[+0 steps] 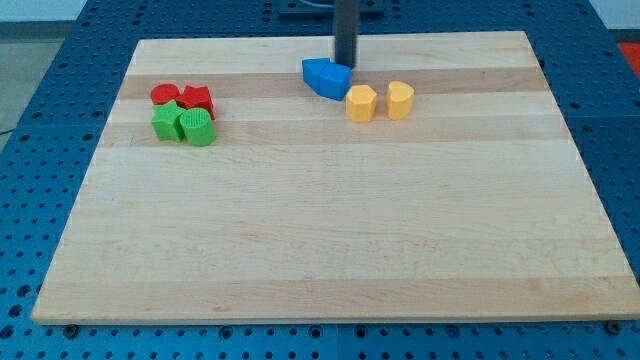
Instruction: Move the blue cube to the center
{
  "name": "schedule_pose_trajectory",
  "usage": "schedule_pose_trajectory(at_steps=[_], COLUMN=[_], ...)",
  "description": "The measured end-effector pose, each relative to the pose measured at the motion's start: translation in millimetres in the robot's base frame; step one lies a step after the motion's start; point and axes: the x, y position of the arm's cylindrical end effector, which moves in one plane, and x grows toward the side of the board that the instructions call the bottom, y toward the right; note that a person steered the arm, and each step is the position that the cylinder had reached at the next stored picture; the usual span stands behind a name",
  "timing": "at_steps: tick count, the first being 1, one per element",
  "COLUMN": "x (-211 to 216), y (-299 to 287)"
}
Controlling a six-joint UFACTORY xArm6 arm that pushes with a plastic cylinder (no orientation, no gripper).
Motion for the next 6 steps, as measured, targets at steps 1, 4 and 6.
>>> schedule_pose_trajectory(at_steps=[1, 4, 6], x=[68, 94, 179], y=[-14, 11, -19])
